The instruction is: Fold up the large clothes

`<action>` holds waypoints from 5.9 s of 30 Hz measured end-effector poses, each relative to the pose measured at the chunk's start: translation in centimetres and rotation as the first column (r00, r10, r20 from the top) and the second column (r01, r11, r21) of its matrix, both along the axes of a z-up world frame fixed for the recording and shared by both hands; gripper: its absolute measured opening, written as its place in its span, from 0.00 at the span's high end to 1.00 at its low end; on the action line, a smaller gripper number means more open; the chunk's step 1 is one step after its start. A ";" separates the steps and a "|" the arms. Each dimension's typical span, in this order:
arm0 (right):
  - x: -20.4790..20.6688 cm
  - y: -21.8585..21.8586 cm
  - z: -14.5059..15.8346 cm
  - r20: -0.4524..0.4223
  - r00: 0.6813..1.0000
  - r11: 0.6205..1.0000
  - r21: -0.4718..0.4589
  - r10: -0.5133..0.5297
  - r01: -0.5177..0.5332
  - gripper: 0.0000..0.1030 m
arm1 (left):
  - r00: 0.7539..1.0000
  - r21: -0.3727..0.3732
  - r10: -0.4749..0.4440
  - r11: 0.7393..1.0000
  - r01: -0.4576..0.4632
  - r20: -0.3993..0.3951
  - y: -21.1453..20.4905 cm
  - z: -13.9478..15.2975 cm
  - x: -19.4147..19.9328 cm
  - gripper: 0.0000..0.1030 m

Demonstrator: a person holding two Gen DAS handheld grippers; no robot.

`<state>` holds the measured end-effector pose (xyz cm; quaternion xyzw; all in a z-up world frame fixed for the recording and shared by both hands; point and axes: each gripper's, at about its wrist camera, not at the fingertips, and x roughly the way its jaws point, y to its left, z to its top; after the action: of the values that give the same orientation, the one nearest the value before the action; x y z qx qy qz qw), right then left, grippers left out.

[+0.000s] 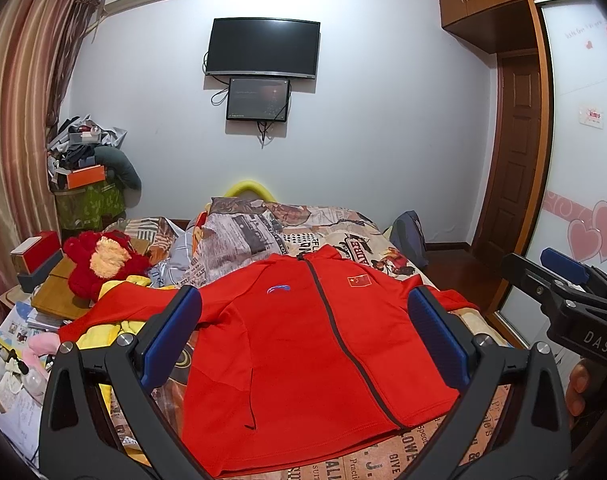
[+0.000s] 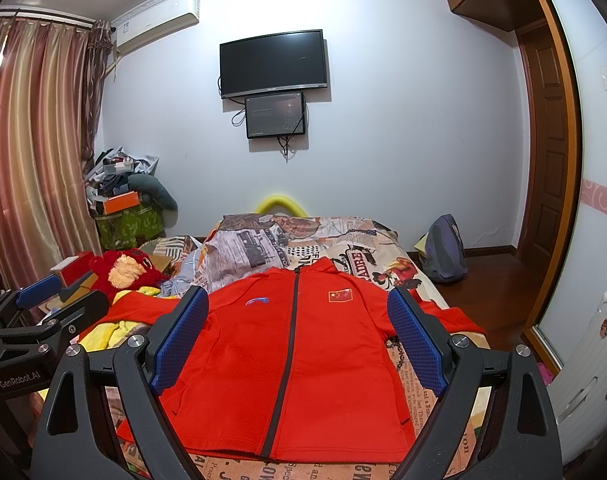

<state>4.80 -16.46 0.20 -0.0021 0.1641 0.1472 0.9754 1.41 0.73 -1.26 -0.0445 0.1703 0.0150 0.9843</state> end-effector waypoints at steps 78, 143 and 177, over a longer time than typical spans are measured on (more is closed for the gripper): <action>27.6 6.4 -15.7 -0.492 0.869 0.944 -0.306 -0.050 -0.120 0.14 | 0.679 -0.222 0.407 0.735 -0.641 -0.611 43.0 -25.0 24.6 0.51; 24.5 2.1 -11.0 -0.408 0.912 0.902 -0.377 0.042 -0.210 0.13 | 0.801 0.091 -0.138 0.968 0.233 -0.583 6.6 -16.5 33.6 0.30; 30.7 25.0 -24.3 -0.608 0.765 0.666 -0.484 0.211 -0.568 0.94 | 0.673 0.051 -0.001 0.997 0.057 -0.740 21.4 -29.0 34.2 0.26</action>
<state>35.48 8.50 -24.06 -0.3344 0.4477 0.2902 0.7769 35.66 22.15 -30.21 0.0023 0.5536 0.0221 0.8325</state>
